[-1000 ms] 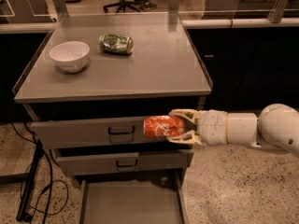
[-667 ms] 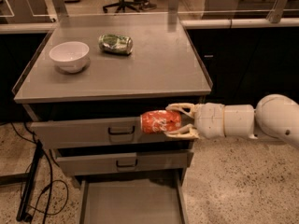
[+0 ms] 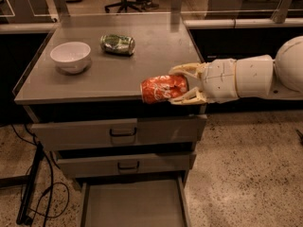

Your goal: Pick coke can from bottom drawer and place on counter

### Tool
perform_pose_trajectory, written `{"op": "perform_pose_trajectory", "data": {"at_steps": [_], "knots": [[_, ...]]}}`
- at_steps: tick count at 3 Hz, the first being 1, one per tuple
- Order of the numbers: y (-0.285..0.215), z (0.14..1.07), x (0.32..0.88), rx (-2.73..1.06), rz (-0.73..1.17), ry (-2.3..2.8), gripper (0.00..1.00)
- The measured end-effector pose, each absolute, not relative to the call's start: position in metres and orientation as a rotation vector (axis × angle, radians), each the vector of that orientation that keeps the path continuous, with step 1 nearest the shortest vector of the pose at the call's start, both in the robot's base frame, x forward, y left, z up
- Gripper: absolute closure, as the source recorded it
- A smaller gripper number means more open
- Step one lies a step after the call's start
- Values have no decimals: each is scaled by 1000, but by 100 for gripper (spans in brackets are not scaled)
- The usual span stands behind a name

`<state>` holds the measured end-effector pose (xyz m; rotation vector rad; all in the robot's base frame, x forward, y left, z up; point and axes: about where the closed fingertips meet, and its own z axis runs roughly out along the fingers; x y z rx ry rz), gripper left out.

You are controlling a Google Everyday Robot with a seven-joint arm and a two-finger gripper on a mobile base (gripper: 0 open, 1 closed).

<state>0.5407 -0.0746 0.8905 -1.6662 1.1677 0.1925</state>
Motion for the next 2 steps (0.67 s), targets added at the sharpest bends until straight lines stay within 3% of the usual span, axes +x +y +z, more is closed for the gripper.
{"op": "perform_pose_trajectory", "data": {"at_steps": [1, 2], "knots": [[-73, 893, 547, -1657, 186, 1168, 100], [-58, 912, 594, -1591, 138, 1167, 100]]}}
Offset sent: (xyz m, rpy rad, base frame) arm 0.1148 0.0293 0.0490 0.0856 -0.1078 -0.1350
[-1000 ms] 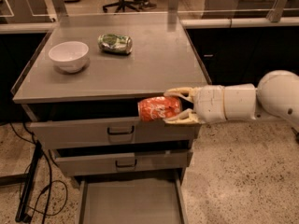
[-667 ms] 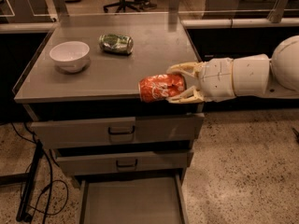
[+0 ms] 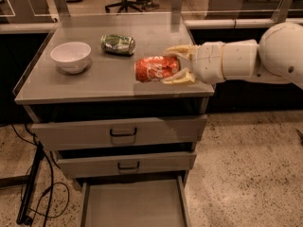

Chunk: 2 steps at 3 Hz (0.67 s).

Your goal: Pick coke can from bottom drawer and place on counter

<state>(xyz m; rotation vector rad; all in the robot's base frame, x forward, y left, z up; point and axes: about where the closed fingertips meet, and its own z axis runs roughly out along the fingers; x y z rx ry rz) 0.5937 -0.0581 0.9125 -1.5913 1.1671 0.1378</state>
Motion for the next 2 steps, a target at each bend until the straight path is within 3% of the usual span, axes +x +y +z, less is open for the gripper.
{"op": "perform_pose_trajectory", "data": {"at_steps": [1, 2], "knots": [[-53, 943, 651, -1425, 87, 1203, 100], [-53, 952, 659, -1384, 64, 1200, 100]]}}
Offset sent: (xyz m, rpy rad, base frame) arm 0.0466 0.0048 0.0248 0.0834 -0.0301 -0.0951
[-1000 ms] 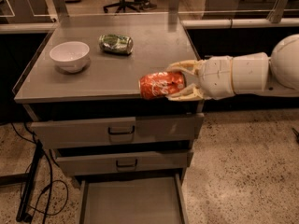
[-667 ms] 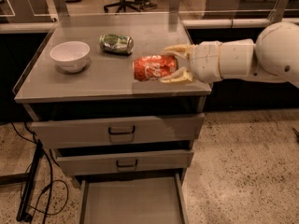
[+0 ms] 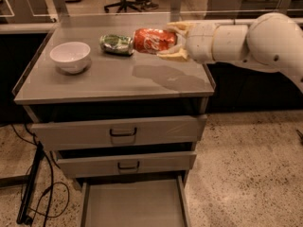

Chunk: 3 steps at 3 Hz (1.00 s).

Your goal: Pick coke can from bottom drawer and place on counter

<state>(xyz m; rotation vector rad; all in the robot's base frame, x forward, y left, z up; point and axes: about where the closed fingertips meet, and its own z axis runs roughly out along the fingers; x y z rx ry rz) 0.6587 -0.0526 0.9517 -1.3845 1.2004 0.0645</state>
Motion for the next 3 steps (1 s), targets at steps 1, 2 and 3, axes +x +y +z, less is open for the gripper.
{"op": "perform_pose_trajectory", "data": {"at_steps": [1, 2, 3], "knots": [[-51, 950, 657, -1393, 73, 1199, 100], [-32, 931, 667, -1379, 133, 1206, 100], [-18, 917, 675, -1373, 169, 1216, 100]]}}
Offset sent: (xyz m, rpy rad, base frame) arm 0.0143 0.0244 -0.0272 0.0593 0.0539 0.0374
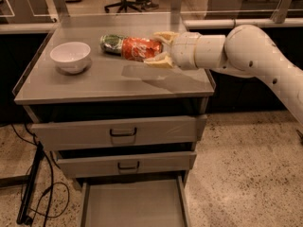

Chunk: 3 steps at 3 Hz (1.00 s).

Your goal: Pick coke can from bottom drawer and place on counter

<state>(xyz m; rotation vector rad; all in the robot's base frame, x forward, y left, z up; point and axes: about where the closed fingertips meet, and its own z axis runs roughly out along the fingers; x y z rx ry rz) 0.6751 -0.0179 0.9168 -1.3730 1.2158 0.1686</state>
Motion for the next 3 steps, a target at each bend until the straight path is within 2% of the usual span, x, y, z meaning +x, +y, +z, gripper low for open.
{"op": "perform_pose_trajectory", "data": {"at_steps": [3], "knots": [[-13, 875, 682, -1358, 257, 1310, 100]]}}
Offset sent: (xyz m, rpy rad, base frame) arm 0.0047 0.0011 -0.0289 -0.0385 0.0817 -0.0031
